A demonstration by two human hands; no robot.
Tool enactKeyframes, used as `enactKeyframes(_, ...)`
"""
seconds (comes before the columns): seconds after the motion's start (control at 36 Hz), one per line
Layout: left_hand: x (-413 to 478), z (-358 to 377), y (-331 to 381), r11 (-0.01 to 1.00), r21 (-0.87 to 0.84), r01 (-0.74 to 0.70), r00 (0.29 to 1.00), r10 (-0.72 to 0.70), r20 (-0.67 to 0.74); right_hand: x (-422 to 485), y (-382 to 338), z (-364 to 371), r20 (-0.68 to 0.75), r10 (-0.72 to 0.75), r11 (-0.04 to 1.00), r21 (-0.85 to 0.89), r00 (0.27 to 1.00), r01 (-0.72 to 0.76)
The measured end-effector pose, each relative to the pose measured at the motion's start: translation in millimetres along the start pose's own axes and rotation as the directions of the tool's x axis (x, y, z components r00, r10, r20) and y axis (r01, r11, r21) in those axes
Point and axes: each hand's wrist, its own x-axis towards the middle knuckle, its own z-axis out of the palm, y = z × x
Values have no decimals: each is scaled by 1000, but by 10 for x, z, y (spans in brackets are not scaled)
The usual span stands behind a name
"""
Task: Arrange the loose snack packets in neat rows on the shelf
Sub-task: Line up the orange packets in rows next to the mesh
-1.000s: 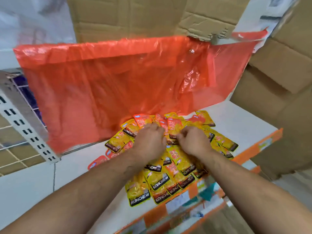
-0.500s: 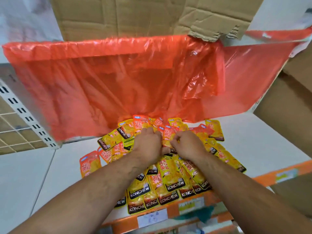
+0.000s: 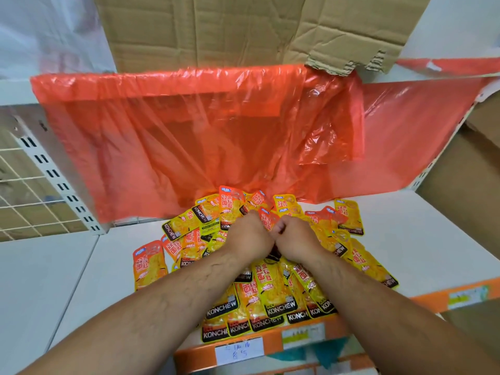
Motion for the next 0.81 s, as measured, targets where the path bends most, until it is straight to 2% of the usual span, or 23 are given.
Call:
enactKeyframes(0.11,112,-42,0,976,-175,127,992,-124,28,-11,3,1,16,8,1000,4,1000,-8)
enactKeyframes(0.19,161,-49,-14,939,-279,203,979,-201,35,-9,0,-6,28,19,997,78,999,-22)
enactKeyframes(0.39,196,-40,-42,901,-364,235,972,-224,73,-28,33,-31,20,5,969,246,1000,-10)
enactKeyframes(0.53,222,-41,-130,799,-545,255,962,-267,58,-9,-27,-81,-11,58,925,377,998,-49)
enactKeyframes(0.61,196,-110,-204,720,-637,275,953,-294,80,41,-100,-56,31,120,874,471,992,-120)
enactKeyframes(0.72,94,-246,-333,583,-757,295,941,-315,124,35,-262,9,94,100,825,548,991,-135)
enactKeyframes(0.81,-1,-337,-500,583,-768,265,944,-321,82,14,-409,94,137,52,774,620,989,-127)
